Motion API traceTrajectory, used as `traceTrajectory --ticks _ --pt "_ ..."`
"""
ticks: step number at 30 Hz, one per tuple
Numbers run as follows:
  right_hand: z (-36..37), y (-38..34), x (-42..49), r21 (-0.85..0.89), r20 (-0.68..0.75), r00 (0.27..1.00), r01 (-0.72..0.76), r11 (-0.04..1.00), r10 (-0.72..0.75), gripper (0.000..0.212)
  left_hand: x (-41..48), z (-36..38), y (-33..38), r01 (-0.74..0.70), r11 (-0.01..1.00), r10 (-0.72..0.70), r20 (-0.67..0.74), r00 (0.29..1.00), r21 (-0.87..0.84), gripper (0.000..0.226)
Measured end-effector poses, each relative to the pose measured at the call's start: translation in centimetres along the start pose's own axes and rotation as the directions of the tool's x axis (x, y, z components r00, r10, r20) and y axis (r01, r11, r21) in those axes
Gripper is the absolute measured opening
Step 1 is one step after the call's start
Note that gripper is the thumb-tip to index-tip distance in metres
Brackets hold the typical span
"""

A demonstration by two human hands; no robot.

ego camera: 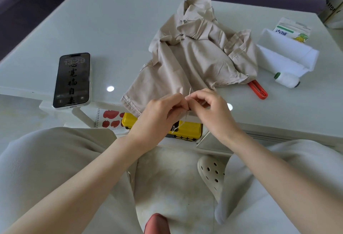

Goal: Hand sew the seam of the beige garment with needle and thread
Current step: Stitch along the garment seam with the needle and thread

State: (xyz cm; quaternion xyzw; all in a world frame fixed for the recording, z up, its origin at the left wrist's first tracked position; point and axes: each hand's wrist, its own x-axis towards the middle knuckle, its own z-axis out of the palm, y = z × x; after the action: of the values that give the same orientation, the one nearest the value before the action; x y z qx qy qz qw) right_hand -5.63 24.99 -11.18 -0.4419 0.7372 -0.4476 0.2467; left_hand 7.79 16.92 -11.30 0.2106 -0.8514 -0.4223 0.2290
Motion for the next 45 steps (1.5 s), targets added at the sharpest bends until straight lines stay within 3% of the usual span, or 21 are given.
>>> traceTrajectory --ticks 6,11,14,17,19,23,28,32,36,38,42,45 --pt "-0.7 -0.6 -0.1 0.158 -0.049 0.999 -0.013 0.987 0.021 0.020 0.0 -0.5 -0.5 0.000 0.997 -0.006 0.080 0.997 0.080 0.007" --pt "-1.8 -0.7 0.4 0.299 -0.126 0.990 -0.022 0.954 0.063 0.022 -0.1 -1.3 -0.9 0.066 0.954 -0.149 0.271 0.951 0.294 0.006" --pt "-2.0 -0.6 0.5 0.368 -0.107 0.992 -0.019 0.930 0.062 0.022 -0.1 -1.0 -0.8 0.075 0.925 -0.182 0.261 0.948 0.372 0.010" --pt "-1.7 -0.9 0.2 0.380 -0.034 0.999 -0.004 0.925 0.018 0.020 0.3 -0.5 -0.4 0.123 0.965 -0.159 0.144 0.977 0.229 0.032" --pt "-1.4 -1.0 0.0 0.372 0.007 1.000 0.000 0.928 -0.003 0.019 0.5 -0.4 0.2 0.146 0.981 -0.164 0.138 0.977 0.132 0.037" --pt "-1.7 -0.6 0.4 0.284 -0.057 0.998 -0.016 0.959 0.034 0.020 0.5 -0.5 1.7 0.238 0.963 -0.200 0.260 0.945 -0.123 0.018" --pt "-2.2 0.9 1.3 0.279 -0.178 0.968 -0.120 0.953 0.174 0.025 0.7 -1.1 1.7 0.232 0.914 -0.172 0.201 0.964 -0.332 0.021" --pt "-2.3 1.7 1.9 0.051 -0.246 0.955 -0.159 0.986 0.167 0.025 0.8 -1.9 1.7 0.207 0.860 -0.153 0.151 0.977 -0.466 0.026" --pt "-2.3 2.2 1.8 -0.201 -0.313 0.949 -0.041 0.979 -0.024 0.021 0.7 -2.4 1.7 0.145 0.700 -0.065 0.139 0.988 -0.699 0.021" --pt "-2.3 2.1 1.7 -0.238 -0.316 0.946 -0.001 0.971 -0.077 0.020 0.7 -2.6 1.7 0.111 0.669 -0.046 0.107 0.993 -0.735 0.020" --pt "-2.0 1.1 1.3 0.035 -0.265 0.963 -0.035 0.999 0.043 0.020 0.6 -2.4 1.7 0.201 0.759 -0.157 0.124 0.980 -0.620 0.027" --pt "-1.8 0.2 0.6 0.265 -0.110 0.994 0.032 0.964 -0.002 0.026 0.3 -1.7 1.9 0.312 0.847 -0.245 0.204 0.948 -0.430 0.026"
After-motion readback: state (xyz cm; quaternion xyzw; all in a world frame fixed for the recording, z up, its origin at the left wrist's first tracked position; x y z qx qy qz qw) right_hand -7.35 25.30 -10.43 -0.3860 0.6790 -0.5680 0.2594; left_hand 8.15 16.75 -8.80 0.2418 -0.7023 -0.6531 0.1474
